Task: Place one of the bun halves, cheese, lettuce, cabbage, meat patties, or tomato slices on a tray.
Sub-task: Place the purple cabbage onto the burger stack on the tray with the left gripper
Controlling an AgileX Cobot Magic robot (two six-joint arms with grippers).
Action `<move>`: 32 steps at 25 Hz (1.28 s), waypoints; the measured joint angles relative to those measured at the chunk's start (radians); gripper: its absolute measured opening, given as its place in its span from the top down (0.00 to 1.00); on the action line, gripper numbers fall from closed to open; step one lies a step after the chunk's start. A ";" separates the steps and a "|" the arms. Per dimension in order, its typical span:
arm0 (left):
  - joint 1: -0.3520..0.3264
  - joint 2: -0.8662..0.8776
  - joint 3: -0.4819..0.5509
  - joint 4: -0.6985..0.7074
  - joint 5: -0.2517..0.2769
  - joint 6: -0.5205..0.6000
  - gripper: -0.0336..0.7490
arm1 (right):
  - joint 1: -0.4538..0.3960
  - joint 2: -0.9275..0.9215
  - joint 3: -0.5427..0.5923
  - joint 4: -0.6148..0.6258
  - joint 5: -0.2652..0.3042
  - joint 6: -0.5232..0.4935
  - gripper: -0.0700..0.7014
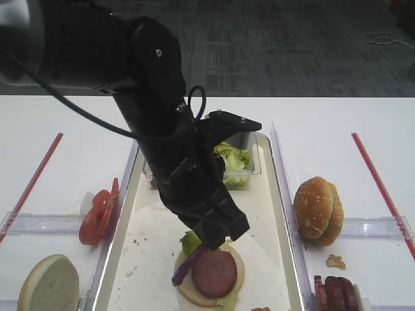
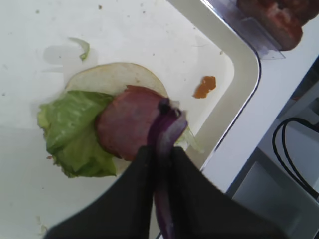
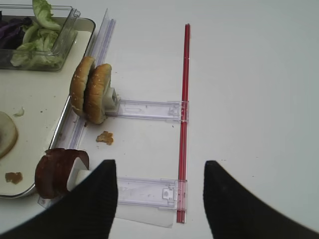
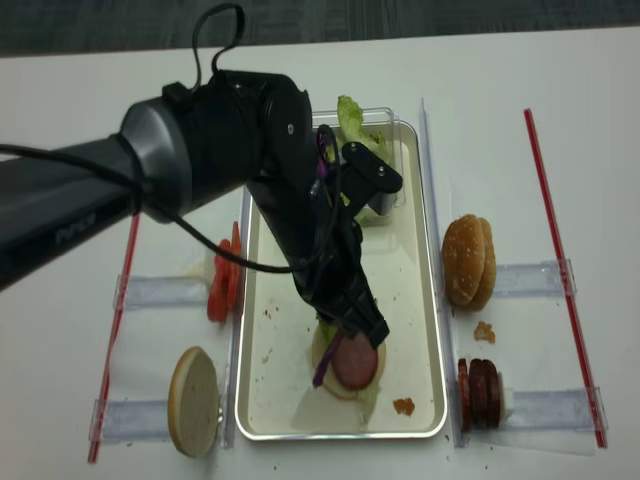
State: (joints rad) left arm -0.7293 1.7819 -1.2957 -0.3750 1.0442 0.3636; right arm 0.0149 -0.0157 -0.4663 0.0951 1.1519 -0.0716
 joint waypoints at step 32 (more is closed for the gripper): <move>-0.050 0.124 -0.029 0.060 -0.095 0.084 0.88 | 0.000 0.000 0.000 0.000 0.000 0.004 0.38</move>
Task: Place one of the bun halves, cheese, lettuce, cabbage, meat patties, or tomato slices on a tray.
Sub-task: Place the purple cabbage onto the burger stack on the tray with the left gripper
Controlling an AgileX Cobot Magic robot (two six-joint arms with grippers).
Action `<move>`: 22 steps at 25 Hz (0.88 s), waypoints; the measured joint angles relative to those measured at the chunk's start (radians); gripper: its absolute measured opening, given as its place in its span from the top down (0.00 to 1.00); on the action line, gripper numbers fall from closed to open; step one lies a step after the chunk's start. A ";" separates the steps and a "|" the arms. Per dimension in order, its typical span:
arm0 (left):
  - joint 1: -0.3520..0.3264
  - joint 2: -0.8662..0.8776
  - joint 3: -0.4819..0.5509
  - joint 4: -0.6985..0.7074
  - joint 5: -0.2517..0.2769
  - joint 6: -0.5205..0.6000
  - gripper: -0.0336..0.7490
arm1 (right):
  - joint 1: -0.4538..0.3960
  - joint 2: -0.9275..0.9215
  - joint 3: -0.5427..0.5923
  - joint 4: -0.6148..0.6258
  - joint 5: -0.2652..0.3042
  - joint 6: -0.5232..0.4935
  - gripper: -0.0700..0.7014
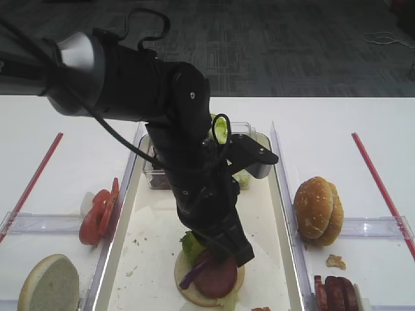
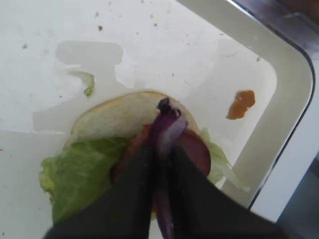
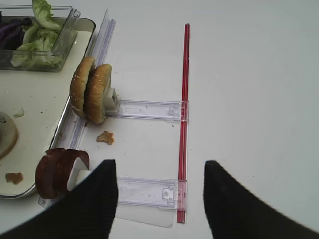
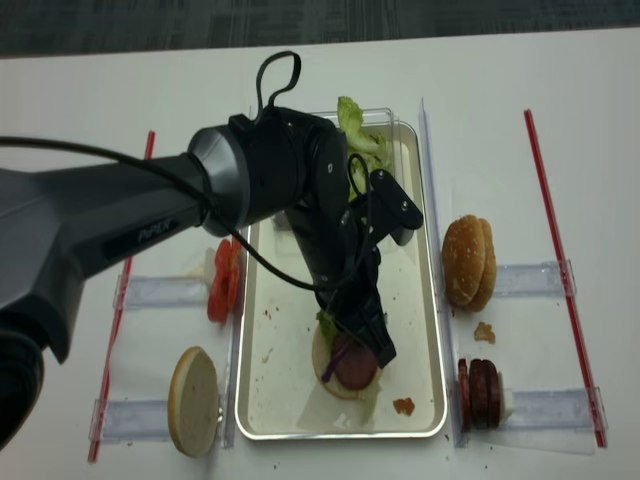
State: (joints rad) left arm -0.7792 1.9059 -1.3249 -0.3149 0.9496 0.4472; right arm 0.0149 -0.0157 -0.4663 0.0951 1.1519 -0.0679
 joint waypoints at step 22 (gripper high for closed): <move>0.000 0.036 0.004 0.018 -0.007 -0.052 0.88 | 0.000 0.000 0.000 0.000 0.000 0.000 0.38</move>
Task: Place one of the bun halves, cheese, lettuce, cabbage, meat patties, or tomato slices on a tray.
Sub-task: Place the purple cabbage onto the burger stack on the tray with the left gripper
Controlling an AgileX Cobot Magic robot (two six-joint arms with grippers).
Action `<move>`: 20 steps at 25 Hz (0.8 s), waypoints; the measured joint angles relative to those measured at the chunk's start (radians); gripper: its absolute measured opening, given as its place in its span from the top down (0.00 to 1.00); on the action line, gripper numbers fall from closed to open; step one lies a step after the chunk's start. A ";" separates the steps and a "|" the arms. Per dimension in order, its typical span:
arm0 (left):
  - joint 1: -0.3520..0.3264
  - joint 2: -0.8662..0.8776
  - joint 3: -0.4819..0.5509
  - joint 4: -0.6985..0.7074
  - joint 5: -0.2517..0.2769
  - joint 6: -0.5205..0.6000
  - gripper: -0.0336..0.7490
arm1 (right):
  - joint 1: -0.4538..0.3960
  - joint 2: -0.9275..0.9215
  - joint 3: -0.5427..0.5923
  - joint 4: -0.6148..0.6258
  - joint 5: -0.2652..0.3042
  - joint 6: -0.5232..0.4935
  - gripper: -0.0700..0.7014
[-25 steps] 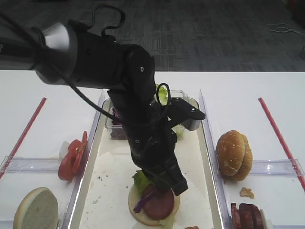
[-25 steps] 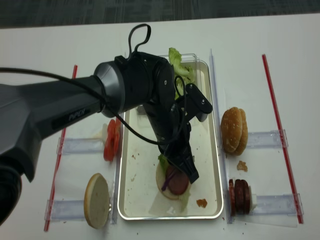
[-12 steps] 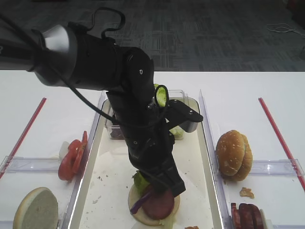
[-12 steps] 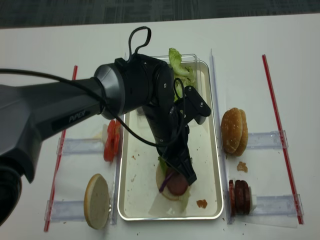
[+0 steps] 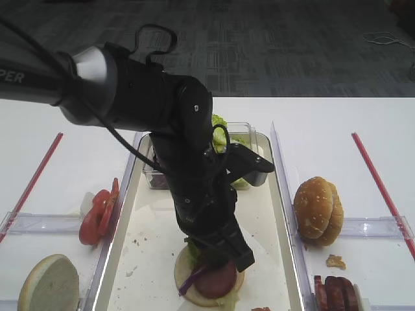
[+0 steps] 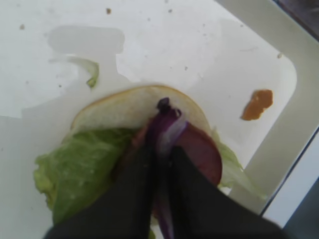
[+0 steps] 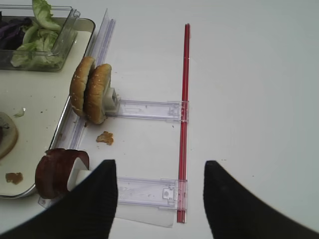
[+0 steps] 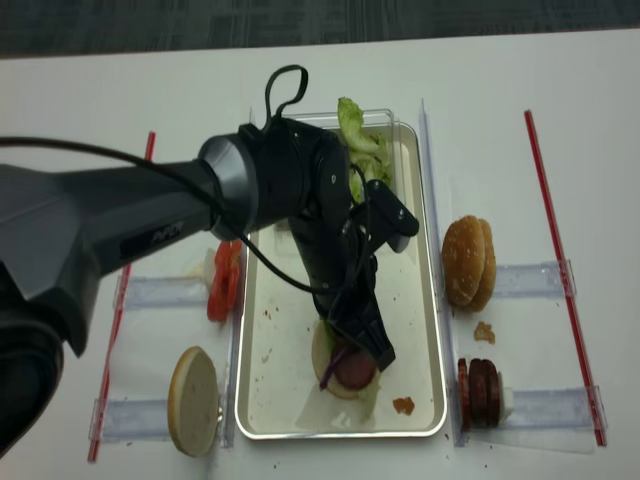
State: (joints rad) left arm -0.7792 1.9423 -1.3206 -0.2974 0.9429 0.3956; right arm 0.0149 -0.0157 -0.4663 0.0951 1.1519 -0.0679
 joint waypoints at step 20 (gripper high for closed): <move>0.000 0.002 0.000 0.002 0.002 -0.039 0.62 | 0.000 0.000 0.000 0.000 0.000 0.000 0.38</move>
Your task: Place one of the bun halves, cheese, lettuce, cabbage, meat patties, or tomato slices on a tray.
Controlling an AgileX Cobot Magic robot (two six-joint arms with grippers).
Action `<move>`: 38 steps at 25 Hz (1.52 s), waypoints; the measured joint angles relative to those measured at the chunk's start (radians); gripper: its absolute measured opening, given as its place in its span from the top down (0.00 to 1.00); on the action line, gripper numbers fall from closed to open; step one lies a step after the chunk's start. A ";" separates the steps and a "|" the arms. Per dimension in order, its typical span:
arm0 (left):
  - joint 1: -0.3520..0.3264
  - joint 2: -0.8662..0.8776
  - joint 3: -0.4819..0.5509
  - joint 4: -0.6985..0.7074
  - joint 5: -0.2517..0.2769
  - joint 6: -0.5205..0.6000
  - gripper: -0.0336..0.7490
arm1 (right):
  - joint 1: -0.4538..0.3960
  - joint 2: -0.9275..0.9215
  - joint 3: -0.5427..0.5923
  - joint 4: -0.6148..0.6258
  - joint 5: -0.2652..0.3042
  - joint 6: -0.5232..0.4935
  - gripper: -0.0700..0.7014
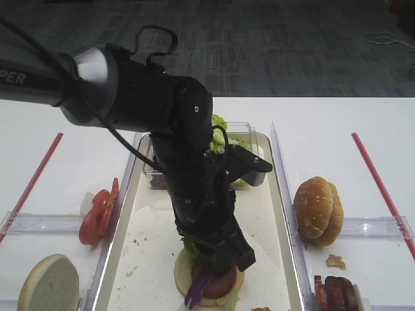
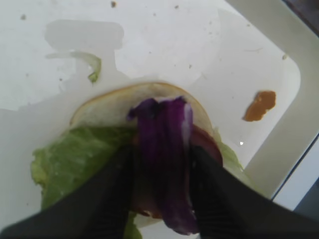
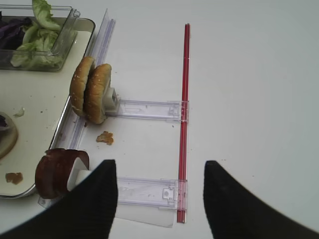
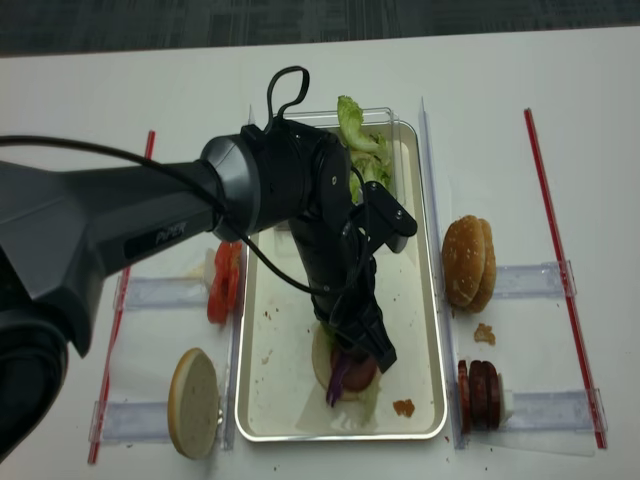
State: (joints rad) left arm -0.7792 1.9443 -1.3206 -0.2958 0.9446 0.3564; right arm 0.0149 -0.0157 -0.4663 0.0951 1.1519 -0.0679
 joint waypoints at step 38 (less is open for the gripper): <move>0.058 0.000 -0.336 0.187 0.275 -0.247 0.60 | 0.000 0.000 0.000 0.000 0.000 -0.002 0.38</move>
State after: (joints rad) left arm -0.7215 1.9443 -1.6562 -0.1083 1.2198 0.1090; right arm 0.0149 -0.0157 -0.4663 0.0951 1.1519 -0.0697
